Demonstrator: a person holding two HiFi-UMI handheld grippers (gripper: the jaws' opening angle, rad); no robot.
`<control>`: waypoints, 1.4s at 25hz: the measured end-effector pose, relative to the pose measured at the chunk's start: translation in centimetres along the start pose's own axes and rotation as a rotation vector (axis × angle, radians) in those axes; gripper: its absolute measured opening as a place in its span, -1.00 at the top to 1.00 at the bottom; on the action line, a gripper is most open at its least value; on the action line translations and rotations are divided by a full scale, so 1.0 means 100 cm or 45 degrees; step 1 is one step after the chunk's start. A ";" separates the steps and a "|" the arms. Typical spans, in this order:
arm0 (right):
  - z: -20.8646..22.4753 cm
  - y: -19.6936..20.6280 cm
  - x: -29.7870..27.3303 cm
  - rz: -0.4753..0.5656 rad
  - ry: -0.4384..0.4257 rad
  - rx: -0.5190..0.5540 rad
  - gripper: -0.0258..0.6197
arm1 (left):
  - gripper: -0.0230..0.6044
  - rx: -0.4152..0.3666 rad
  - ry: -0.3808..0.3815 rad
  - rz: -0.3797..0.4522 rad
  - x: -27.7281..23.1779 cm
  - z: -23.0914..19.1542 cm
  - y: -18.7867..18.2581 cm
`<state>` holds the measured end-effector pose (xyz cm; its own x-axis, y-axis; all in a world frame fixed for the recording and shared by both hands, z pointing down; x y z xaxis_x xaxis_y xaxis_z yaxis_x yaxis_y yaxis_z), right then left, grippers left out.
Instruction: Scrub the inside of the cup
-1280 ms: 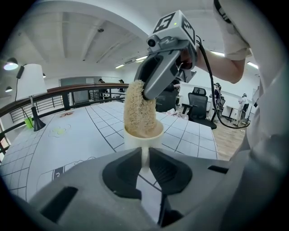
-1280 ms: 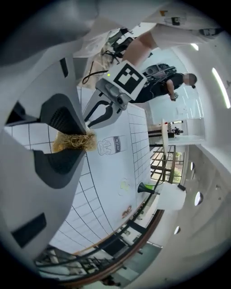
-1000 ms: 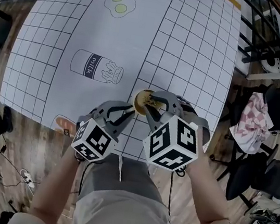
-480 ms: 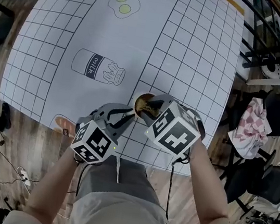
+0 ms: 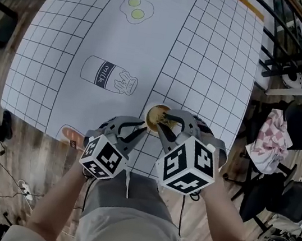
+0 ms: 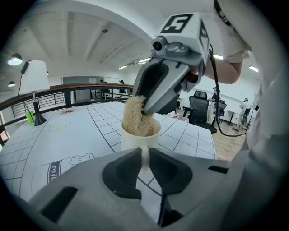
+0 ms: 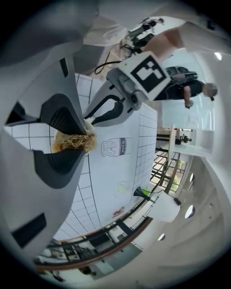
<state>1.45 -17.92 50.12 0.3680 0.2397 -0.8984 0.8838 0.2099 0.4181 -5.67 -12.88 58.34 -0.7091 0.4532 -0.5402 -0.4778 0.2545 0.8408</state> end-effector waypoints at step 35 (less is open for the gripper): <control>0.037 0.006 0.091 0.646 -0.164 -0.864 0.63 | 0.73 -0.009 -0.104 -0.131 0.038 -0.007 -0.027</control>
<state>6.41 -19.10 41.72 0.7386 0.3567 -0.5721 0.2547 0.6381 0.7266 -7.40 -12.42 54.00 -0.6116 0.4933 -0.6185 -0.5497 0.2973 0.7807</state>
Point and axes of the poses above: the fingertips, and each gripper's own axes: x backward along the fingers, z to its right, y out of its underside, the point moved 6 cm from there along x, backward along the fingers, and after that the axes turned 7 degrees about -x, right-handed, at the moved point
